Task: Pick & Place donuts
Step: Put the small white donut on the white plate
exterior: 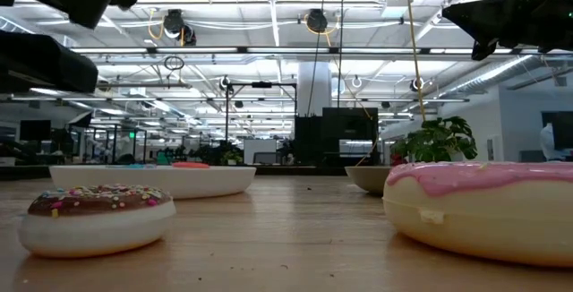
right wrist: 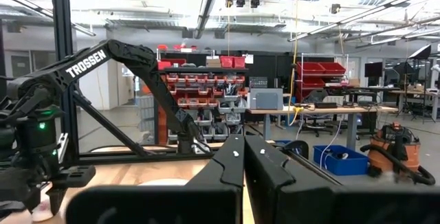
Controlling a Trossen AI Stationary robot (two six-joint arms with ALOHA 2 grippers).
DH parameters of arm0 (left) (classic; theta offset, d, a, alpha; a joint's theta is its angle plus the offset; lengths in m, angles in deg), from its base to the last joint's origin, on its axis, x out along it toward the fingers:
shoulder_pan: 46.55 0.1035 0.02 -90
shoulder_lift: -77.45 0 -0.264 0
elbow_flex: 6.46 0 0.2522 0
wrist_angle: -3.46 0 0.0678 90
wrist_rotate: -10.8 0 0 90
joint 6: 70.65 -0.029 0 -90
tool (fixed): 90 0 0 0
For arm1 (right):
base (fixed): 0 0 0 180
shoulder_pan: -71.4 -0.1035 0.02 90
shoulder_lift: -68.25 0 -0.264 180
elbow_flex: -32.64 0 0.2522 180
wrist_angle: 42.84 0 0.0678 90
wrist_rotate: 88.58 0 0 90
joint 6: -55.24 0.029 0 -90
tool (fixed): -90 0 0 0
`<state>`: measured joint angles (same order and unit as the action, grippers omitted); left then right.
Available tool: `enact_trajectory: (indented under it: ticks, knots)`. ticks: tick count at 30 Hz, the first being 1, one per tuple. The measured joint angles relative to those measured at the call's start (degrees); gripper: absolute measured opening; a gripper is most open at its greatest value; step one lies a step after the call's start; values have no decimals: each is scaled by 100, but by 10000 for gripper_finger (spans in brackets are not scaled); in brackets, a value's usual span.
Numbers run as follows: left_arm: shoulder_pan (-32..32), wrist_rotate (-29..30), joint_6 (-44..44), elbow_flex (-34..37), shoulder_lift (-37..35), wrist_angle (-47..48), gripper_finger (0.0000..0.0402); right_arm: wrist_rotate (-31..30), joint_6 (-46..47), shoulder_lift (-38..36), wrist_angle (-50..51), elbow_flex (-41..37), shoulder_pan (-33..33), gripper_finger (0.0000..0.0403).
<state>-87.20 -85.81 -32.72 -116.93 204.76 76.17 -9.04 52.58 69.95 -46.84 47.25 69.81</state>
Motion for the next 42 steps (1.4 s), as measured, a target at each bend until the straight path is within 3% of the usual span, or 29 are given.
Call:
enact_trajectory:
  ticks: [4,8,23,31,42]
  knots:
    - [102,-368,30,-13,-126,309,116,-1,-11,0,-2,-1,-1,0]
    - [172,-282,-105,-22,-508,356,89,0,-21,0,-9,-1,-1,0]
    - [1018,1126,-224,-28,-2407,1794,78,1,-102,-1,2,-1,-1,0]
    - [1731,1904,-983,-28,-2685,2209,77,0,-124,-2,0,-1,-2,0]
    - [2151,2018,-1534,465,-2687,1090,77,1,-148,-2,-5,-1,-2,0]
